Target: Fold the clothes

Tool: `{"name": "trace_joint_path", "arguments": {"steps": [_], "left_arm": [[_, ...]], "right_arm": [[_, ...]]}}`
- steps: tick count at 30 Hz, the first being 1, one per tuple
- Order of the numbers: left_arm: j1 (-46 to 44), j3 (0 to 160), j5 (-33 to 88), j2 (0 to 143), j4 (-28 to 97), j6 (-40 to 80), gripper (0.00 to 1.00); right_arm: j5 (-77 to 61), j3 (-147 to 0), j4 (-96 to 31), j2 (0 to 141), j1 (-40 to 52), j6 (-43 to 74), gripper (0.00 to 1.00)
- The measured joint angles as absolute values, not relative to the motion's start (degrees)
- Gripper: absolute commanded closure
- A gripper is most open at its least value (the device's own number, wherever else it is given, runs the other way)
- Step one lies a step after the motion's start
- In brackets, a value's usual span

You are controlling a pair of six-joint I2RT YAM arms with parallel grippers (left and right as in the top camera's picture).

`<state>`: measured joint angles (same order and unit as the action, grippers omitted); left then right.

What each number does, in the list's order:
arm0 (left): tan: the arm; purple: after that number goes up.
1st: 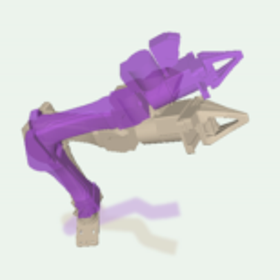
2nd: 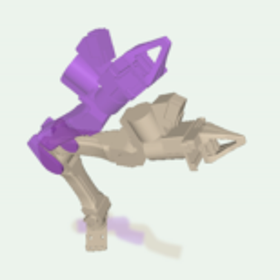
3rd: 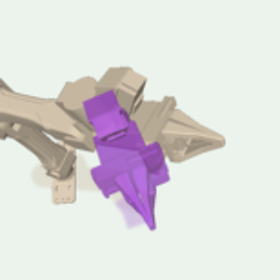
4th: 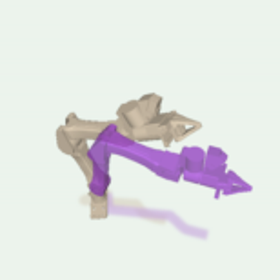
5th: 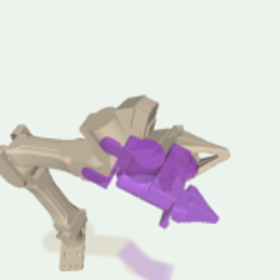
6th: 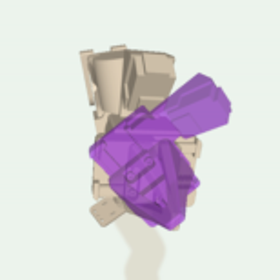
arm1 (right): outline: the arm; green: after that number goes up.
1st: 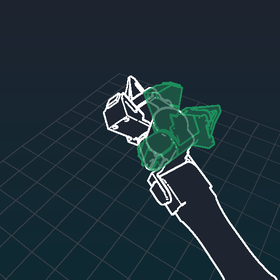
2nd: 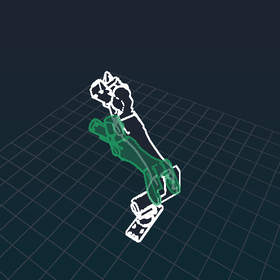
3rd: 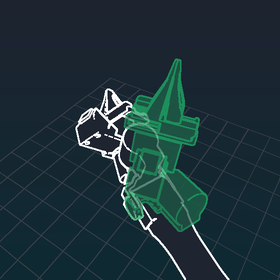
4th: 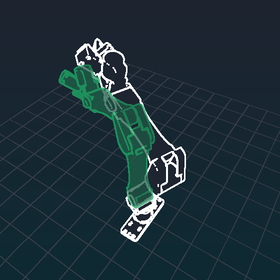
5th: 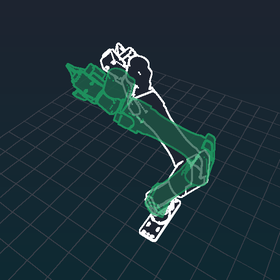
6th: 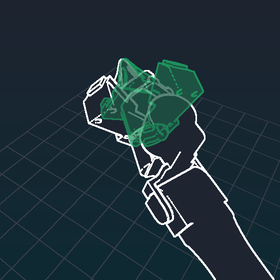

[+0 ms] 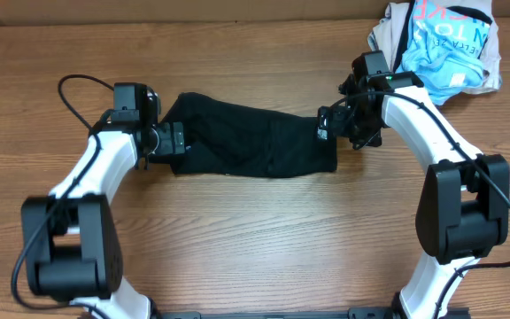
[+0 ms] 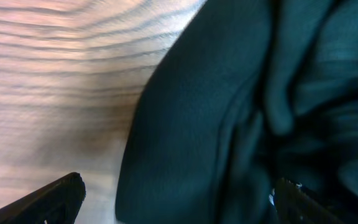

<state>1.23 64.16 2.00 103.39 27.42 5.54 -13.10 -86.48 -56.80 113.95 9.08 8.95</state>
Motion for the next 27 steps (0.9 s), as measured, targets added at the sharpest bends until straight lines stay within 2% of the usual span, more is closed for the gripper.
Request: {"name": "trace_joint_path", "arguments": {"steps": [6,12,13,16,19,20,23,27], "left_arm": [[3.18,64.16,5.34,107.66,25.45,-1.17,0.01],[3.86,64.16,11.03,108.14,23.70,-6.81,0.15],[3.86,64.18,11.90,108.66,23.46,-7.51,0.19],[3.86,65.08,13.06,110.37,22.61,-8.99,0.42],[4.01,66.35,13.17,111.74,22.68,-9.50,0.78],[4.14,66.67,12.97,112.01,23.00,-9.17,0.96],[4.62,67.26,11.11,112.31,24.34,-6.76,0.96],[5.06,69.95,6.04,112.31,32.45,-1.28,0.96]], "right_arm": [[-13.08,-86.48,-56.60,113.93,9.13,8.23,0.00],[-13.06,-86.48,-56.12,113.93,9.15,7.84,0.00],[-13.10,-86.48,-56.16,113.93,9.15,7.81,0.00],[-13.10,-86.48,-56.14,113.93,9.15,7.79,0.03],[-13.10,-86.48,-56.36,113.93,9.15,7.81,0.05],[-13.08,-86.48,-56.58,113.93,9.15,7.86,0.06],[-13.10,-86.48,-56.71,113.93,9.15,7.77,0.07],[-13.08,-86.48,-56.80,113.93,9.15,7.73,0.07]]}}
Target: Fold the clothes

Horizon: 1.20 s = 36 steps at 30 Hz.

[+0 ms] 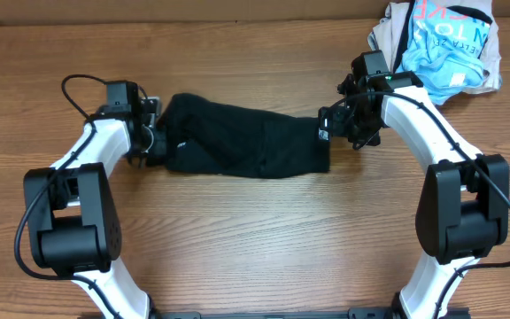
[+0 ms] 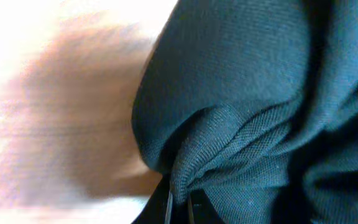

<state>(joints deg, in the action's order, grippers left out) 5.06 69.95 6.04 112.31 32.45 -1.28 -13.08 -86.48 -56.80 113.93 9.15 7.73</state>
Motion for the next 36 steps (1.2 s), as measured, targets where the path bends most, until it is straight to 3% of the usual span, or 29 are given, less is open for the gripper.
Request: {"name": "trace_joint_path", "arguments": {"steps": [7,13,19,29,31,32,33,34,36], "left_arm": [[8.23,80.12,-3.64,112.29,52.73,-0.49,0.96],[5.37,93.89,-5.15,110.32,62.70,-2.35,0.96],[-4.62,98.67,2.02,108.75,63.00,-4.91,0.96],[-25.02,98.67,8.47,108.79,56.73,-5.89,0.93],[-28.34,98.67,8.75,108.84,55.94,-5.45,0.83],[-30.20,98.67,8.86,108.88,55.68,-4.99,0.69],[-31.59,98.67,8.95,108.99,55.66,-4.67,0.48],[-32.93,98.67,9.19,109.19,55.66,-4.58,0.00],[-35.00,98.67,9.47,109.93,55.61,-4.43,0.00]], "right_arm": [[-13.10,-86.48,-56.95,113.93,9.15,7.64,0.08],[-13.10,-86.48,-56.55,113.93,9.10,7.62,0.07],[-13.17,-88.97,-61.41,113.21,6.94,6.96,0.07],[-14.85,-99.11,-65.01,103.07,-6.90,5.98,0.06],[-16.01,-99.33,-65.12,101.89,-9.45,5.96,0.05],[-16.53,-99.33,-65.25,101.78,-10.35,5.96,0.04],[-16.99,-99.33,-65.43,101.78,-11.09,5.96,0.03],[-17.23,-99.33,-65.60,101.84,-11.53,5.93,0.02],[-17.87,-99.31,-65.65,101.89,-12.40,5.93,0.01]]}}
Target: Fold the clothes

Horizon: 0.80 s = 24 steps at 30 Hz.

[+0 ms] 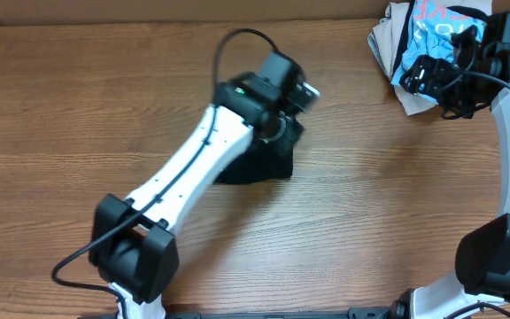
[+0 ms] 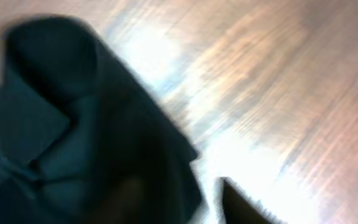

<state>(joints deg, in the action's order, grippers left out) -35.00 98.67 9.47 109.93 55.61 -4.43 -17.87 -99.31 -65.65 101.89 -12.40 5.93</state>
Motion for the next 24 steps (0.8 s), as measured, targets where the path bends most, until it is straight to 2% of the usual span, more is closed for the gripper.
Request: {"name": "trace_joint_path", "arguments": {"steps": [6,11,17,24], "left_arm": [[-35.97,98.72,7.77,113.40,55.66,0.21,0.00],[-30.48,108.22,4.69,114.04,63.61,4.93,0.00],[-21.61,125.14,2.96,113.93,70.74,6.31,0.00],[-15.03,126.45,1.23,113.54,76.38,6.33,0.00]], "right_arm": [[-18.74,-99.33,-66.35,101.89,-12.69,5.96,0.01],[-19.03,-98.72,-66.39,101.91,-10.68,5.96,0.01],[-19.29,-95.07,-64.77,103.22,-0.99,5.28,0.01],[-19.88,-86.87,-55.40,108.31,11.64,4.86,0.02]]}}
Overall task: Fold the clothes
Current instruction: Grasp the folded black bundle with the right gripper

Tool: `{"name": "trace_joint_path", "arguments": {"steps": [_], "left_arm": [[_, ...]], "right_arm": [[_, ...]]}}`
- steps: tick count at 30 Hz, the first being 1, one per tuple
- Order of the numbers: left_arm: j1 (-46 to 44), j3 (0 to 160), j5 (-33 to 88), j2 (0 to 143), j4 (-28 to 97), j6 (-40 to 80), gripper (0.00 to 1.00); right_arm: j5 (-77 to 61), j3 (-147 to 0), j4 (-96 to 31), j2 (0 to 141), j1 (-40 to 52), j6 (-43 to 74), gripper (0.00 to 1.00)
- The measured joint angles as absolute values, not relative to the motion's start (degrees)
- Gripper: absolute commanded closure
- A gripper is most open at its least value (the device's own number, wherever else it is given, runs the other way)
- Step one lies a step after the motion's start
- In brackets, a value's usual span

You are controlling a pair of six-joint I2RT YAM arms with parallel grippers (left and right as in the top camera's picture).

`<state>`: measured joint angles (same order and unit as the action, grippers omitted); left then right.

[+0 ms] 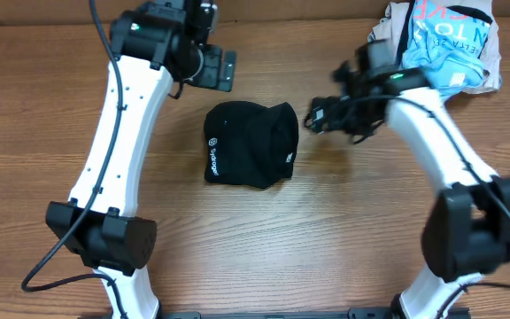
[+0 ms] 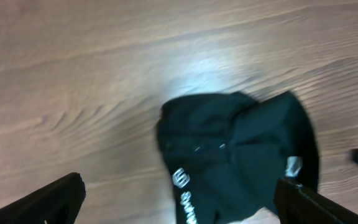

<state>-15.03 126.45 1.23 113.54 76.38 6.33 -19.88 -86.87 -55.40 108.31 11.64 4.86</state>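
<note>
A black garment [image 1: 251, 144] lies folded in a compact bundle at the table's middle, white logo print along its left side. The left wrist view looks down on the same garment [image 2: 241, 155] from above. My left gripper [image 1: 220, 69] hangs open at the back left of the bundle, well above it; in its own view the left gripper [image 2: 179, 190] has its fingers wide apart with nothing between them. My right gripper [image 1: 315, 118] is blurred, just off the bundle's right edge, and its jaws cannot be made out.
A pile of white and light-blue clothes [image 1: 445, 44] lies at the back right corner. The wooden table [image 1: 78, 248] stretches bare to the front and left of the bundle.
My left gripper was down on the bundled black garment; now it is open, up and back-left of it. My right gripper has moved from the clothes pile to beside the bundle's right edge.
The black garment lay stretched long between both grippers, my left open at its left end. Then my left was shut on that end. Then it was over the middle with the garment doubled up, my right at the pile. Now the bundle lies free.
</note>
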Motion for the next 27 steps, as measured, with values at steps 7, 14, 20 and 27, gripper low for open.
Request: {"name": "trace_joint_path", "arguments": {"steps": [7,14,20,27], "left_arm": [[-12.10,119.90,0.47,113.51,77.30,6.31,0.00],[-11.99,113.86,-1.17,113.54,76.79,6.28,0.00],[-11.99,112.16,-1.37,113.54,76.27,6.28,0.00],[-12.01,112.09,-1.34,113.54,76.25,7.16,0.00]], "right_arm": [[-20.05,-85.38,-47.75,115.44,18.96,4.78,0.14],[-19.90,-85.36,-45.87,120.81,21.69,4.54,0.24],[-19.84,-85.34,-44.31,121.73,21.80,4.23,0.59],[-22.11,-85.49,-44.07,122.54,22.22,3.16,0.96]]}}
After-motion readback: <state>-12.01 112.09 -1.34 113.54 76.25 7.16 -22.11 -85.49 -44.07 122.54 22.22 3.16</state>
